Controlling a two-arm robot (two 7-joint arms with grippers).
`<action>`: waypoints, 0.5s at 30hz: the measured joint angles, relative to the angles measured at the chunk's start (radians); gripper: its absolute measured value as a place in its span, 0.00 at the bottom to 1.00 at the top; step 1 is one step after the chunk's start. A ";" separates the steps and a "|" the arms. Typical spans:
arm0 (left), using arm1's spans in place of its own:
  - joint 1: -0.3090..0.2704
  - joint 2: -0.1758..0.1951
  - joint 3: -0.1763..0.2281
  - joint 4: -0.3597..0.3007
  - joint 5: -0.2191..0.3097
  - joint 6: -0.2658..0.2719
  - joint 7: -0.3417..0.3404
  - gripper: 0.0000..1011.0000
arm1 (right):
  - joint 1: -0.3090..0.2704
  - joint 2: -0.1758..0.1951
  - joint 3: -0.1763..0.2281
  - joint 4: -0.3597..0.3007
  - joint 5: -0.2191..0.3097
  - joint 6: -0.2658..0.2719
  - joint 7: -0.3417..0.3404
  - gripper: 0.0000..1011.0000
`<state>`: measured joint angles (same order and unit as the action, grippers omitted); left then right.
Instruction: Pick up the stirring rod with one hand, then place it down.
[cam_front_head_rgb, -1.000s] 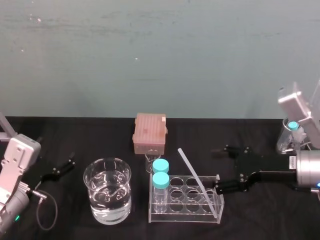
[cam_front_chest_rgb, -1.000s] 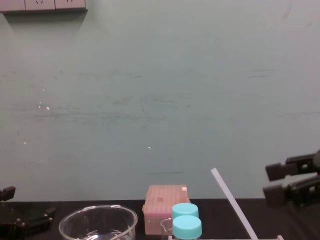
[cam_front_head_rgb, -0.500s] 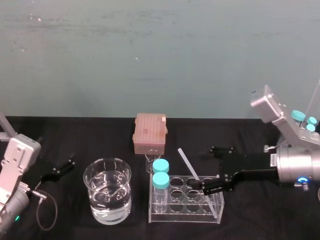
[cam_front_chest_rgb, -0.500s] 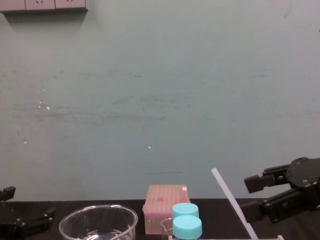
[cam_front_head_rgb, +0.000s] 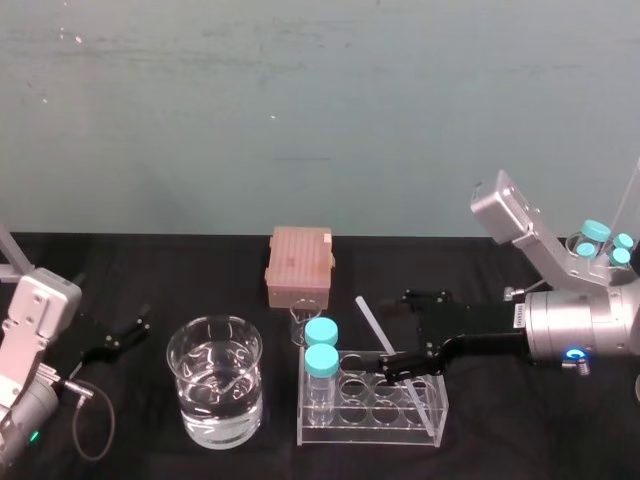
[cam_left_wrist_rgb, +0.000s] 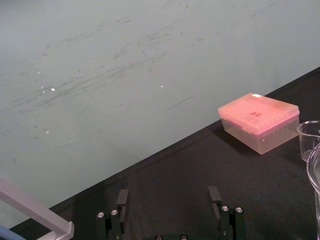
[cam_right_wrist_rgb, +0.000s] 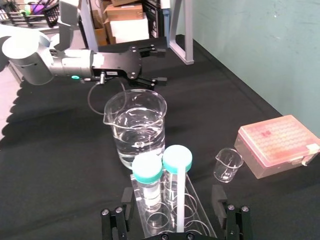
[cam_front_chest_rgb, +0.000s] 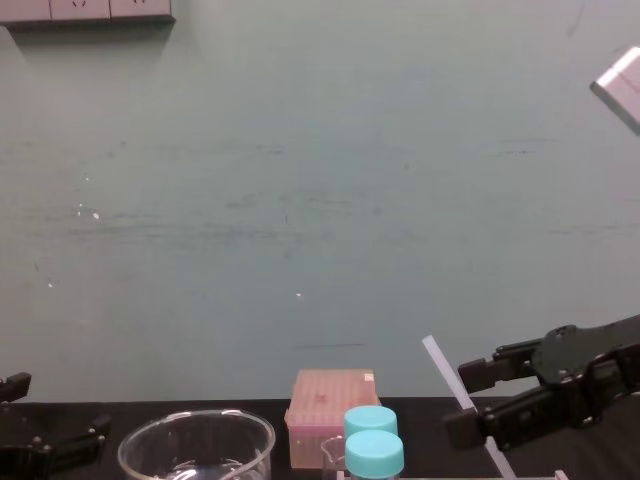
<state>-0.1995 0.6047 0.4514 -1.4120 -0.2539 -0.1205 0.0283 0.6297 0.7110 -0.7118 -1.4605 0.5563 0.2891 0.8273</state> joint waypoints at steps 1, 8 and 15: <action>0.000 0.000 0.000 0.000 0.000 0.000 0.000 0.99 | 0.001 -0.002 -0.001 0.002 -0.001 0.000 -0.002 0.99; 0.000 0.000 0.000 0.000 0.000 0.000 0.000 0.99 | 0.011 -0.014 -0.012 0.020 -0.011 0.003 -0.010 0.99; 0.000 0.000 0.000 0.000 0.000 0.000 0.000 0.99 | 0.017 -0.023 -0.016 0.029 -0.016 0.008 -0.019 0.99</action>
<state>-0.1995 0.6047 0.4514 -1.4120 -0.2538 -0.1205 0.0283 0.6469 0.6883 -0.7279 -1.4314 0.5401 0.2969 0.8082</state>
